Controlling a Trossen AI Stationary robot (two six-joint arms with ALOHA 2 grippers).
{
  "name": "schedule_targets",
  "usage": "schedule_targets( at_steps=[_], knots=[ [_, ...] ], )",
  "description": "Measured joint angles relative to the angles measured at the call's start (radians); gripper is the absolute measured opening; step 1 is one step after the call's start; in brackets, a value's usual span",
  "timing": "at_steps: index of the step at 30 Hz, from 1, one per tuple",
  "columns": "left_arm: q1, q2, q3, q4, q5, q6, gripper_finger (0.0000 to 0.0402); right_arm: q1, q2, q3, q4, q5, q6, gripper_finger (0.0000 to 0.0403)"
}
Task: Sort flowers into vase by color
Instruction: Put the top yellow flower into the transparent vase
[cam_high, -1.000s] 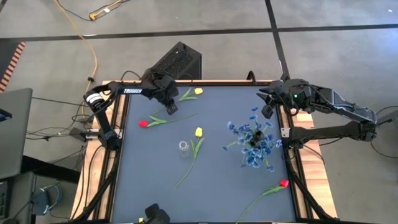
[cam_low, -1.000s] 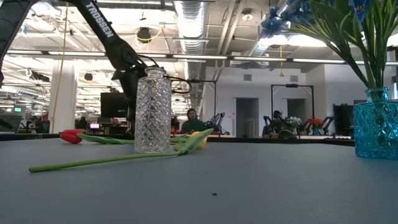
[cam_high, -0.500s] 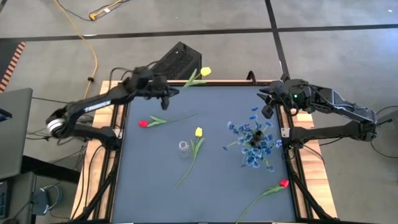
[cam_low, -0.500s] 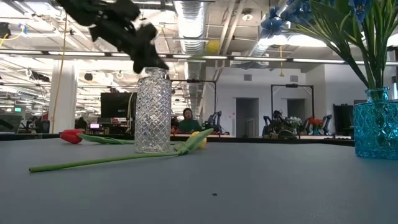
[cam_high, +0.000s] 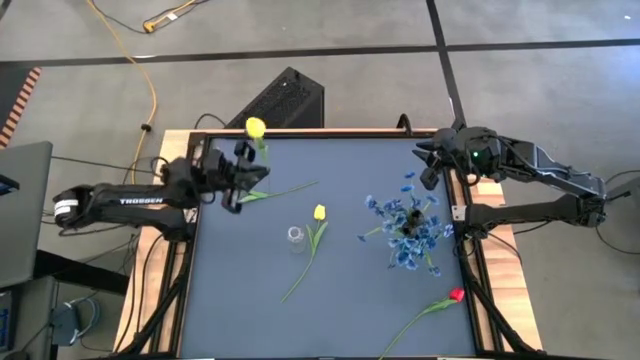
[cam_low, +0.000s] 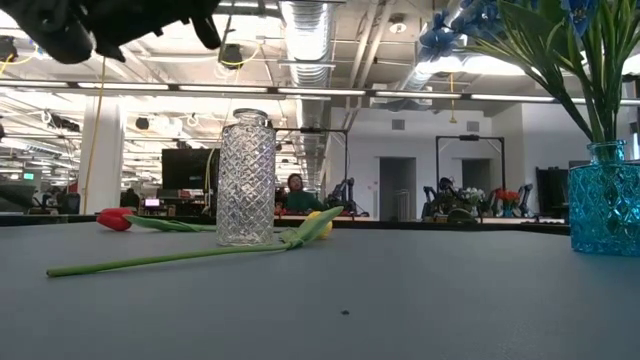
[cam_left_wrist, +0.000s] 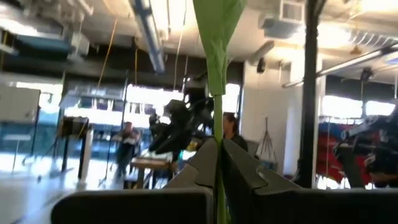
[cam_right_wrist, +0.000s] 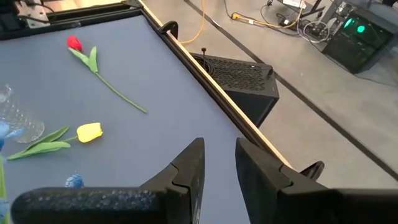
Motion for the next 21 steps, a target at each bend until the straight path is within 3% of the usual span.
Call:
schedule_targets(
  at_steps=[6,12,21],
  knots=[
    [-0.189,0.058,-0.023,0.043,-0.128,0.147,0.0,0.0,0.0,0.0,0.002,0.0,0.037,0.0116],
    [-0.331,0.192,-0.022,0.181,-0.204,0.201,0.0,0.0,0.0,0.0,0.002,0.0,0.057,0.0116],
    [-0.381,0.399,-0.021,0.395,-0.261,0.199,0.0,0.002,0.0,0.0,0.001,-0.001,0.096,0.0116]
  ],
)
